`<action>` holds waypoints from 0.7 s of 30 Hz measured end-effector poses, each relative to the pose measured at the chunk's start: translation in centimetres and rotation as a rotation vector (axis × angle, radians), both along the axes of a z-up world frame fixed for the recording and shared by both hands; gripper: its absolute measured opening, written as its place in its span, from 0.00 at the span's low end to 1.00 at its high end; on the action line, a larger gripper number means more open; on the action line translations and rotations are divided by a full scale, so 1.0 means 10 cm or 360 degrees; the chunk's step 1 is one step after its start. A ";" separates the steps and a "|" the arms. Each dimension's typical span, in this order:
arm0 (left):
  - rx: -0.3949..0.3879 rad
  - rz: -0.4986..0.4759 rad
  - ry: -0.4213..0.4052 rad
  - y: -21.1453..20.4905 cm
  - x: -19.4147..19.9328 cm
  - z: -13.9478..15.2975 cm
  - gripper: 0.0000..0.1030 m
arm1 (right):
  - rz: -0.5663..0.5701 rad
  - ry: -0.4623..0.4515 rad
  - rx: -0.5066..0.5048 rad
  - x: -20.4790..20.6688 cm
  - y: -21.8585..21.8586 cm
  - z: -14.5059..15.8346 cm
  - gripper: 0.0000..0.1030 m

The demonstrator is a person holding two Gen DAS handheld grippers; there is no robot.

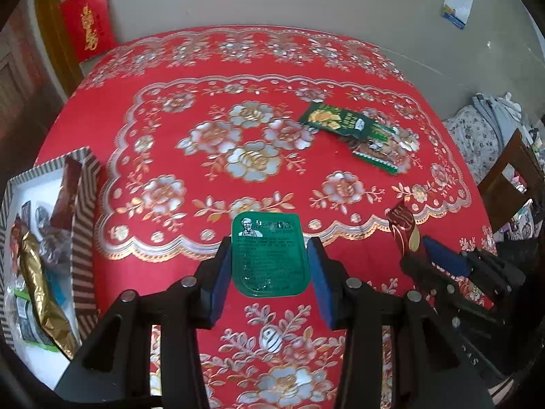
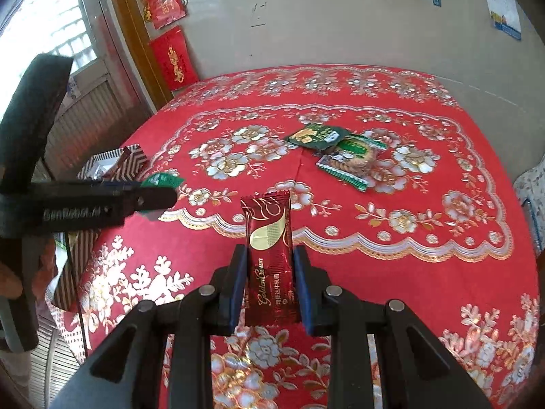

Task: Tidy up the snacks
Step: 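Carry the green packet in the left tool and red stick packet in the right tool to the tray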

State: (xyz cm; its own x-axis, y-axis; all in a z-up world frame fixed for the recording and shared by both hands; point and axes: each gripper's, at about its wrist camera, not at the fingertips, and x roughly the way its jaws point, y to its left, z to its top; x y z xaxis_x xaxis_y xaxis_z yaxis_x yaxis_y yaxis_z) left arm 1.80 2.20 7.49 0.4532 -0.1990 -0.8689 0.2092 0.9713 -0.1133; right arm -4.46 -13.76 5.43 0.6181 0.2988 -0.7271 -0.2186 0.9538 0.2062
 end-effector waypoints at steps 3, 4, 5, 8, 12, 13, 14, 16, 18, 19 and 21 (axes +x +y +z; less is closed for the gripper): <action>-0.0019 0.0037 -0.0026 0.14 -0.05 0.08 0.44 | 0.0027 -0.0011 0.0010 0.02 0.07 0.04 0.26; -0.0026 0.0052 -0.0047 0.21 -0.07 0.14 0.44 | 0.0040 -0.0018 0.0008 0.03 0.10 0.06 0.26; -0.0020 0.0066 -0.0067 0.26 -0.10 0.20 0.44 | 0.0053 -0.0032 -0.0002 0.02 0.13 0.10 0.26; -0.0018 0.0108 -0.0102 0.44 -0.16 0.33 0.44 | 0.0091 -0.0077 0.0007 0.02 0.22 0.21 0.26; -0.0026 0.0161 -0.0140 0.70 -0.27 0.48 0.44 | 0.0147 -0.0102 0.0043 0.05 0.36 0.30 0.26; -0.0023 0.0175 -0.0151 0.77 -0.31 0.52 0.44 | 0.0164 -0.0106 0.0046 0.05 0.41 0.31 0.26; -0.0012 0.0196 -0.0168 0.87 -0.35 0.56 0.44 | 0.0184 -0.0109 0.0051 0.05 0.47 0.32 0.26; 0.0020 0.0254 -0.0190 1.11 -0.45 0.61 0.44 | 0.0237 -0.0110 0.0074 0.04 0.60 0.35 0.26; 0.0051 0.0323 -0.0190 1.34 -0.51 0.62 0.44 | 0.0308 -0.0123 0.0086 0.04 0.79 0.39 0.26; 0.0067 0.0373 -0.0191 1.50 -0.55 0.61 0.44 | 0.0343 -0.0122 0.0096 0.04 0.88 0.40 0.26; 0.0091 0.0437 -0.0184 1.73 -0.61 0.59 0.44 | 0.0439 -0.0113 0.0139 0.05 1.12 0.45 0.26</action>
